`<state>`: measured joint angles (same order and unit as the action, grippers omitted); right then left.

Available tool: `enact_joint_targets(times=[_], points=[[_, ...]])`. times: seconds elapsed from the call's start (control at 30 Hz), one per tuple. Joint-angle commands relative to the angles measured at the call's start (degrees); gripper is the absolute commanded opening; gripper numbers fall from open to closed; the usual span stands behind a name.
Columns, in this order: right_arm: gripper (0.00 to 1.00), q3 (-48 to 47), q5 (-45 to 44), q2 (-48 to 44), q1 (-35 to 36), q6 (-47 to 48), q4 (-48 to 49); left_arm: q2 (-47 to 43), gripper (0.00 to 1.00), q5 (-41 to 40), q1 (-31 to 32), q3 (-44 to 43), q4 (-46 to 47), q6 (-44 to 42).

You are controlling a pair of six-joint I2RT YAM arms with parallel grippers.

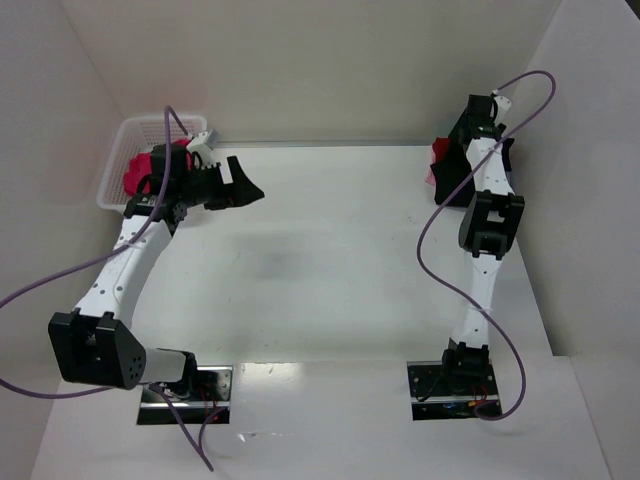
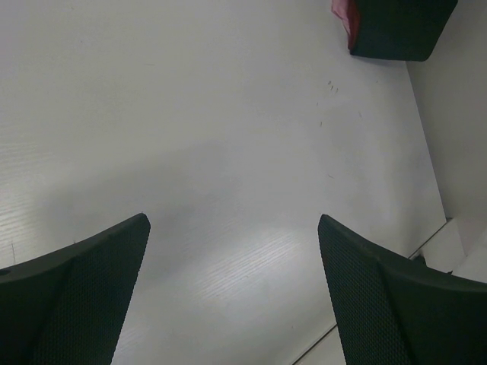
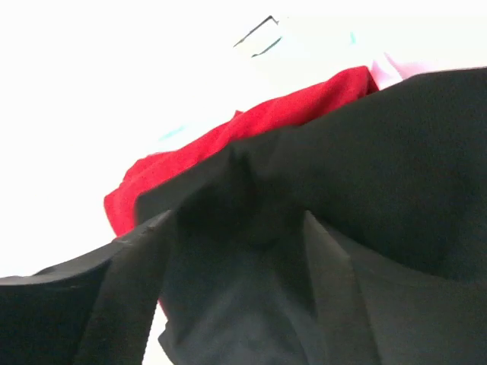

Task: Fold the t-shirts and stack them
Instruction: Put the neatly folded tshirt into the corner of the board with the right arm

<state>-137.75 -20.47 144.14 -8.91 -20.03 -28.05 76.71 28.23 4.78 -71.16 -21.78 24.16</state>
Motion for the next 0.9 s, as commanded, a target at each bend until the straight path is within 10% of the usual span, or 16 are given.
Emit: enact_joint_targets(times=[0.0, 0.2, 0.87], points=[[0.80, 2.5, 4.3, -11.9, 1.3, 3.0, 1.3, -3.7, 0.99, 1.4, -0.3, 0.9, 1.8, 0.2], [1.00, 23.6, 14.8, -38.5, 4.6, 2.2, 8.4, -8.6, 0.99, 0.8, -0.3, 2.0, 2.7, 0.2], [1.00, 78.8, 24.9, -92.1, 9.3, -9.1, 1.2, -14.7, 0.99, -15.8, -0.3, 5.8, -5.7, -3.6]])
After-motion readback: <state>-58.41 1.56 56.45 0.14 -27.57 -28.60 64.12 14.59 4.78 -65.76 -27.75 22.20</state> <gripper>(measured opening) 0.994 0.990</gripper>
